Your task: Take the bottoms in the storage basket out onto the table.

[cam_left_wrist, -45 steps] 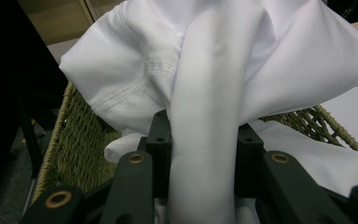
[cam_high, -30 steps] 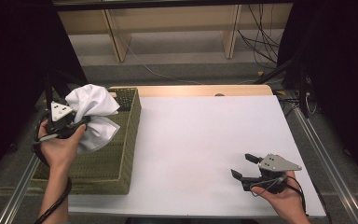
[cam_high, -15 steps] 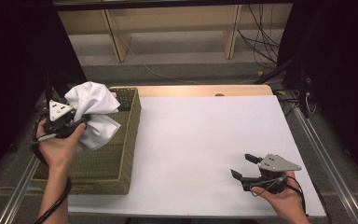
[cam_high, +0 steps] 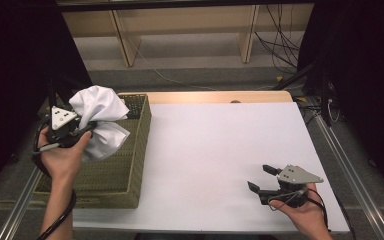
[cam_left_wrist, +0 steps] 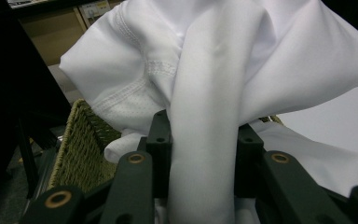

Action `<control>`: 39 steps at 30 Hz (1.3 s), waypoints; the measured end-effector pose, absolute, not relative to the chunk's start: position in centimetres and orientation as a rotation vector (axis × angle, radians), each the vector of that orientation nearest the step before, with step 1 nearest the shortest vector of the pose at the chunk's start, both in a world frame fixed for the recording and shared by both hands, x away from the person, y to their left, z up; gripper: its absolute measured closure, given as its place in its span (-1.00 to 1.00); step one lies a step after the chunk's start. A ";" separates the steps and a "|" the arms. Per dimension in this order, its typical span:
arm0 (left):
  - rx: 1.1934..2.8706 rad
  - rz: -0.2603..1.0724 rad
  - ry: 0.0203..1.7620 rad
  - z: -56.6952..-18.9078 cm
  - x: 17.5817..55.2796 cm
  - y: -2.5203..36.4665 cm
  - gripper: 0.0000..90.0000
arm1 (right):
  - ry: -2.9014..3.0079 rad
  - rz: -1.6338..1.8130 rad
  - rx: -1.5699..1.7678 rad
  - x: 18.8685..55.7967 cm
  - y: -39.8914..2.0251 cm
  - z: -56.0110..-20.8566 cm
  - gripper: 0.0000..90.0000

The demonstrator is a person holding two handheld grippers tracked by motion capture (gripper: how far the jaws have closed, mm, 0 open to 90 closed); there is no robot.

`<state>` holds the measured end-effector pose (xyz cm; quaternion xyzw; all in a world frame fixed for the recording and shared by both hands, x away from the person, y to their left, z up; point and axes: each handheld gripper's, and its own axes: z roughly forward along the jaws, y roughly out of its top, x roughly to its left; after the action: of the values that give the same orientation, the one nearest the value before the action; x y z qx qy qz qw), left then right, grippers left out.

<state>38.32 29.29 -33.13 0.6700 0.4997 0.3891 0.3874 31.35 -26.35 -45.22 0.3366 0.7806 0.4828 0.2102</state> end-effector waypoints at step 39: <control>1.684 0.996 1.220 -31.9 37.6 28.2 0.49 | 2.171 1.344 0.935 31.3 -26.3 -45.2 -0.48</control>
<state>37.59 28.21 -31.90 0.6676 0.4834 0.3949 0.4058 31.33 -26.33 -45.20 0.3363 0.7807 0.4832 0.2098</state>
